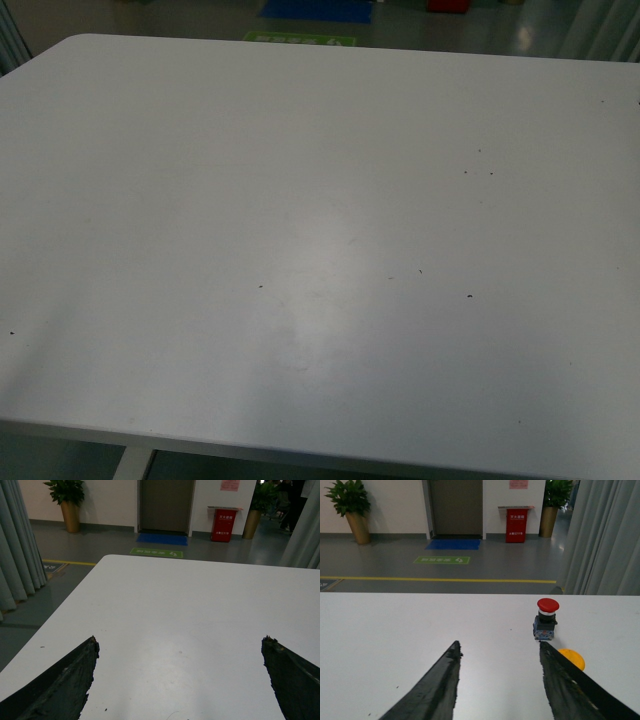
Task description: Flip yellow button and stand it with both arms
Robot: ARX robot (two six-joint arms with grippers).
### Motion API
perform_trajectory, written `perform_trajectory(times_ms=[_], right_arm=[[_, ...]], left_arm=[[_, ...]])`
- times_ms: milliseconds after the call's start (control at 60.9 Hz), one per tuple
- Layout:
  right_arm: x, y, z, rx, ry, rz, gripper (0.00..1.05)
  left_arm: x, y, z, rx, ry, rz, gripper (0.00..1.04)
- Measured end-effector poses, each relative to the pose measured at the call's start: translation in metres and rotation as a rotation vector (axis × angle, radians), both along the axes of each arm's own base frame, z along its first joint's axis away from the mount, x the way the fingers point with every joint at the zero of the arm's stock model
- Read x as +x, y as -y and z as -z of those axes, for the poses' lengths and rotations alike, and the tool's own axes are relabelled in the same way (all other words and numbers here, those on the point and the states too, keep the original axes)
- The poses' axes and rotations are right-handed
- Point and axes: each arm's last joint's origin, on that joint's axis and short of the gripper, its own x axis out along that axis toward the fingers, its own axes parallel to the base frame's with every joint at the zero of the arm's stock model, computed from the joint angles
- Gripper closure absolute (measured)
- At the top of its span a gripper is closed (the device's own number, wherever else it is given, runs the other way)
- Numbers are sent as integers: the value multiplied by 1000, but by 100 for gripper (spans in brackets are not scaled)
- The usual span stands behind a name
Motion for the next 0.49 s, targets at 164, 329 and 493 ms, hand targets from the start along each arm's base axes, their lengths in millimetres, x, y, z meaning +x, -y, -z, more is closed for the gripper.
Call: perform_trajectory(times_ms=[164, 329, 493], right_arm=[[-28, -8, 10, -6, -14, 7, 97], [-55, -16, 16, -10, -8, 0, 101], [-73, -27, 20, -11, -12, -1, 101]], left_arm=[[0, 0, 0, 0, 0, 0, 7], [0, 0, 0, 0, 0, 0, 7], [0, 0, 0, 0, 0, 0, 7]])
